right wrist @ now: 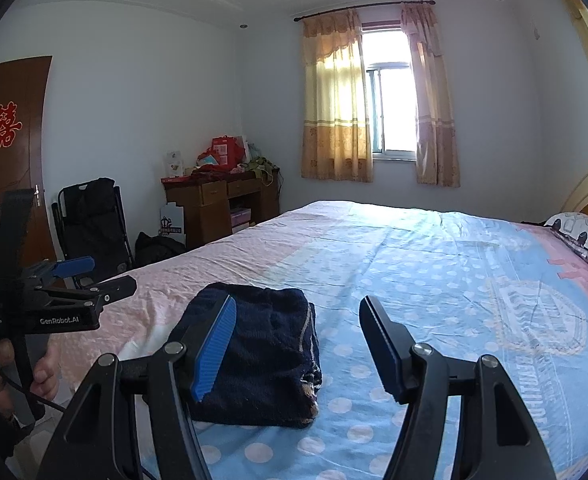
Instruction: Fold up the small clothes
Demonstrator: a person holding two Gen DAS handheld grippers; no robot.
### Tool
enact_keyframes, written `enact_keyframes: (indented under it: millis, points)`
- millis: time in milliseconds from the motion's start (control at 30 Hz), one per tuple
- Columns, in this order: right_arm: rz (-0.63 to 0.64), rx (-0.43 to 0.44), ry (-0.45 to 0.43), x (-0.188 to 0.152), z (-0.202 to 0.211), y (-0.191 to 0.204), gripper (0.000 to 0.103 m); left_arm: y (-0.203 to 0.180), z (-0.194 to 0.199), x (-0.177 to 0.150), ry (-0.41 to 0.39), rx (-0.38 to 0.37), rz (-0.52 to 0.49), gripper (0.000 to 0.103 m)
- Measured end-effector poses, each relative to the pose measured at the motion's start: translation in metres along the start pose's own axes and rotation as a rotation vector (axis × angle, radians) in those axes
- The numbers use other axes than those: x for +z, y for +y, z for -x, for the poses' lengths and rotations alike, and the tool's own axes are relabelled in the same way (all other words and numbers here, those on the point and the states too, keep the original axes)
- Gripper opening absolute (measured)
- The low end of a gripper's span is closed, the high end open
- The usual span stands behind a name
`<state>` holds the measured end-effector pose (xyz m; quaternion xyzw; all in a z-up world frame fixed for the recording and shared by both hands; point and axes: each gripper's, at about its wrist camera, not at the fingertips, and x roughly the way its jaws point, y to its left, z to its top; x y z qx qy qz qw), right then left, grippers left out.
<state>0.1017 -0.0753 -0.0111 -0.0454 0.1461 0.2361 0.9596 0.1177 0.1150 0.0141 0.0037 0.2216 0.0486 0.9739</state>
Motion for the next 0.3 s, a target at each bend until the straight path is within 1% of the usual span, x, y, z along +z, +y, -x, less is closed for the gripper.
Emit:
enact_keyframes:
  millis: [167, 300]
  points:
    - [0.006, 0.007, 0.013, -0.002, -0.0021, 0.0021, 0.065, 0.0033, 0.0002, -0.0015, -0.014, 0.011, 0.005, 0.103]
    - [0.012, 0.01, 0.016, -0.0026, -0.0015, 0.0042, 0.065, 0.003, -0.0029, -0.0026, -0.01, 0.019, -0.002, 0.103]
